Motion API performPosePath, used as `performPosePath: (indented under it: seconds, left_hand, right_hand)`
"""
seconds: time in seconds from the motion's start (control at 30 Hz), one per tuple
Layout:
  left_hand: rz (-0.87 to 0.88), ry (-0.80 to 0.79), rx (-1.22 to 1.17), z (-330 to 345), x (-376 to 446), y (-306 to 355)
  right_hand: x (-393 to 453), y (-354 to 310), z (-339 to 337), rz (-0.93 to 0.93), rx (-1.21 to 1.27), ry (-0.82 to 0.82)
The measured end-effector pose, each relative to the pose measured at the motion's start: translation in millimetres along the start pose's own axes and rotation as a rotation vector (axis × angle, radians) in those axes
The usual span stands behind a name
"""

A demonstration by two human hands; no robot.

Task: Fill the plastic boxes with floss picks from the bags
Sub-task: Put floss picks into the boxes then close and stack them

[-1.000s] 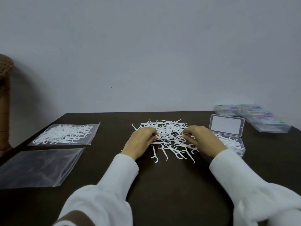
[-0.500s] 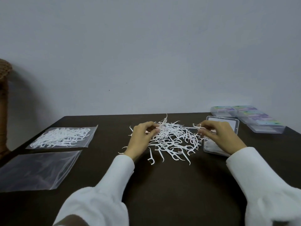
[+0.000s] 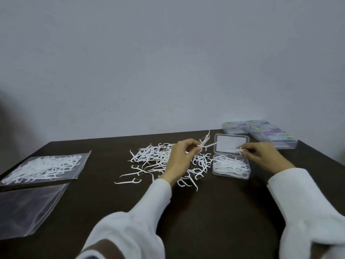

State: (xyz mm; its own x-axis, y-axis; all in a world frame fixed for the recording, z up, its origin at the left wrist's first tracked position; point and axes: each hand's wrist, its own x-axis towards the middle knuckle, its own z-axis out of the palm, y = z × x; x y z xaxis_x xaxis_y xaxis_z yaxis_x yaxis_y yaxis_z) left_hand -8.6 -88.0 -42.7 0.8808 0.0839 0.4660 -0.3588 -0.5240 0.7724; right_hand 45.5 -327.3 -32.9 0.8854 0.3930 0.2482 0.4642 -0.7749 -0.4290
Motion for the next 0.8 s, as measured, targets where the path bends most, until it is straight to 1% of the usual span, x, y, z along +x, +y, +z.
performPosePath:
  seconds: [0.1, 0.23, 0.37, 0.47, 0.57, 0.67, 0.8]
  left_hand:
    - [0.049, -0.018, 0.053, 17, 4, 6]
    - [0.097, -0.037, 0.111, 33, 8, 11]
    - [0.139, -0.068, 0.154, 45, 9, 12]
    - [0.155, -0.085, 0.189, 50, 9, 13]
    - [0.168, -0.083, 0.203, 54, 10, 15]
    - [0.166, -0.056, 0.203, 55, 10, 14]
    - [0.133, 0.001, 0.160, 54, 9, 11]
  right_hand:
    - [-2, -2, 0, -0.036, 0.025, -0.014]
    - [-2, -4, -2, -0.034, 0.073, -0.019]
    - [-2, -5, -3, -0.074, 0.035, -0.009]
    - [-3, -4, -4, -0.089, 0.013, 0.032]
    - [-4, -3, -5, -0.069, 0.062, 0.080]
    - [-5, -1, -7, -0.051, 0.140, 0.168]
    - [-6, -2, -9, -0.031, 0.183, 0.182]
